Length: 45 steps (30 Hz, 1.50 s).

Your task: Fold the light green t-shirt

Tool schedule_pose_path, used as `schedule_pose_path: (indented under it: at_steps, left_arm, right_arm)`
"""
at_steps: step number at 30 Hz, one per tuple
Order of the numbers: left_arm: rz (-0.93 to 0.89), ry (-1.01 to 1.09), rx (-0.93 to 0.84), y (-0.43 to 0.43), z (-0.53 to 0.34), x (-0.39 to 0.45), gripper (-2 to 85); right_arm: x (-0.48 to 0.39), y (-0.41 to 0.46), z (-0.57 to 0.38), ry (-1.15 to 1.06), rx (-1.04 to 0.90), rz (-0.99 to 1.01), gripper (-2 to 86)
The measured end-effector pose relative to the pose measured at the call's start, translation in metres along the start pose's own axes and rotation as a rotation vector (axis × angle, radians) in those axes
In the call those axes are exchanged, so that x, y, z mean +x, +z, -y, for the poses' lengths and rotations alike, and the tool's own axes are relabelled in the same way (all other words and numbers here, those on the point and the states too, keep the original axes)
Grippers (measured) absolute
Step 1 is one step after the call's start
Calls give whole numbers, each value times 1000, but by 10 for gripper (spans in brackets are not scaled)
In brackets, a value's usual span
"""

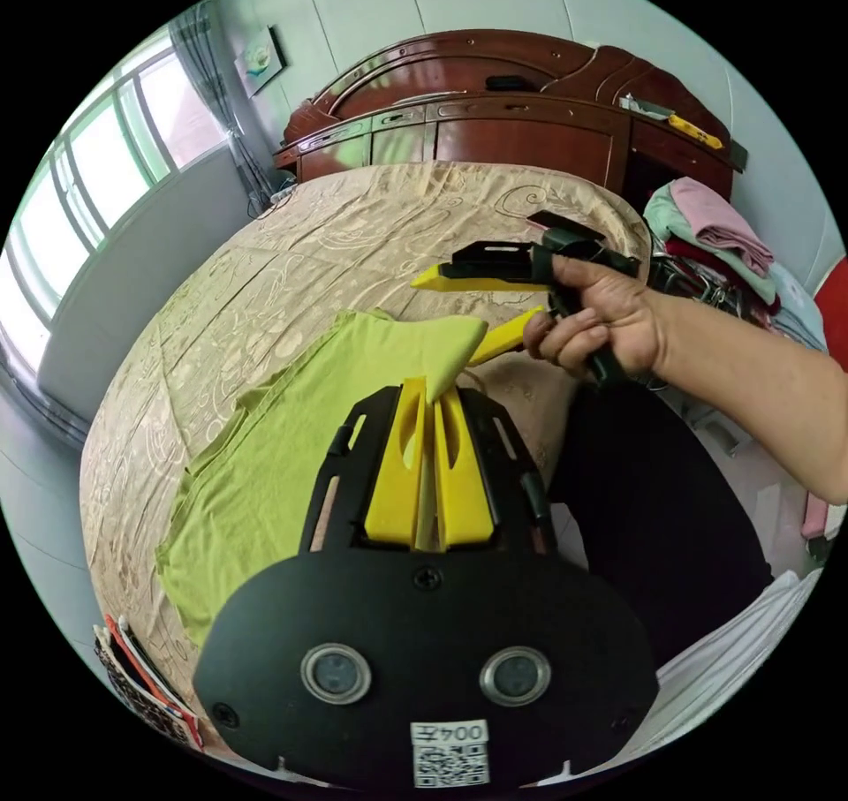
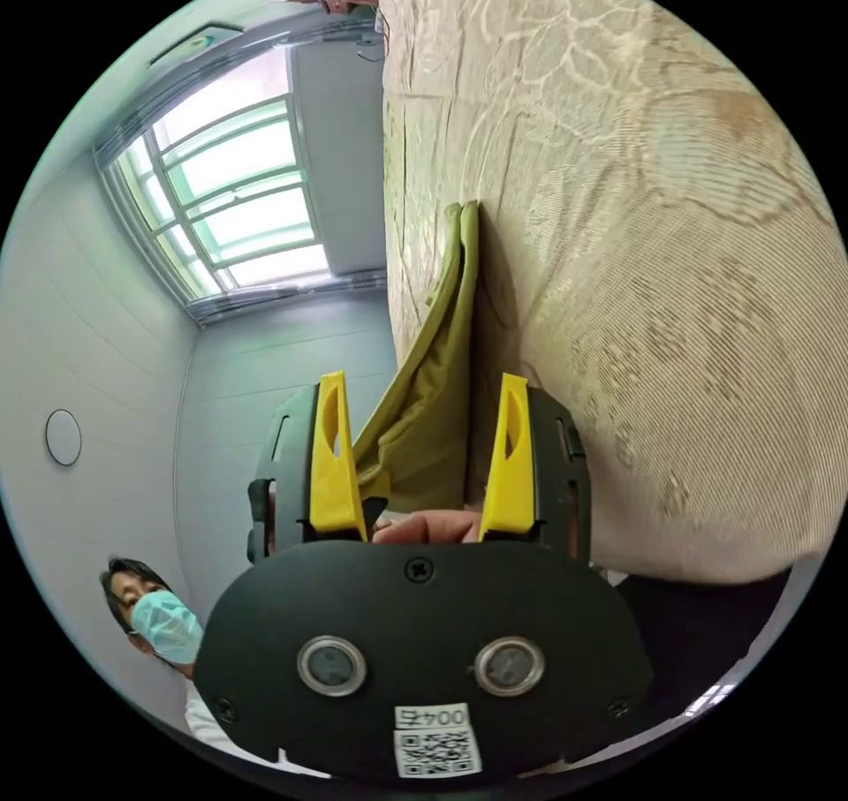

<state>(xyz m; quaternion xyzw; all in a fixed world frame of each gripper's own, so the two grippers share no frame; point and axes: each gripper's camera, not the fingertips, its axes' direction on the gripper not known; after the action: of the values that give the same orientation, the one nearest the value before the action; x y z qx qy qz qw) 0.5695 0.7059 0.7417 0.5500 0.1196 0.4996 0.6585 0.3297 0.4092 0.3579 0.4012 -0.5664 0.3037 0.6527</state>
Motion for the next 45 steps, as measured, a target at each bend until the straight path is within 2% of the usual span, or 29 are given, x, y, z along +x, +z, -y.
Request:
schedule_pose_path:
  at_steps: [2,8,11,13,15,20,26,31,38,40,45]
  left_arm:
    - [-20,-28,16,-8,-1,-11,6]
    - [-65,-81,51,-30,-7,-42,5]
    - [-100,-123,61,-44,-10,-65,5]
    - [-124,-159,71,-53,-13,-81,5]
    - [-147,-204,86,-66,-18,-101,5]
    - [-252,-441,222,-125,-59,-188,4]
    - [-368,-759,456,-224,-159,-308,4]
    - [-495,-1042,638,-281,-274,-402,3]
    - [-542,-1397,787,-316,-432,-499,4]
    - [-572,-1482,796,-314,-460,-516,5]
    - [-640,-1624,800,-326,-505,-544,11]
  right_arm:
    - [-9,16,19,7,-39,-2,237]
    - [-45,62,77,8,-97,-168,221]
    - [-60,84,101,-12,-132,-248,167]
    - [-75,101,113,-36,-166,-324,71]
    - [-93,110,115,-56,-143,-393,29]
    - [-173,158,101,-152,-111,-399,13]
    - [-302,285,50,-329,-150,-482,9]
    - [-379,444,-20,-491,-205,-603,11]
    - [-380,647,-92,-600,-305,-844,17]
    - [-366,704,-111,-615,-336,-939,21]
    - [-345,784,-138,-616,-396,-1139,38]
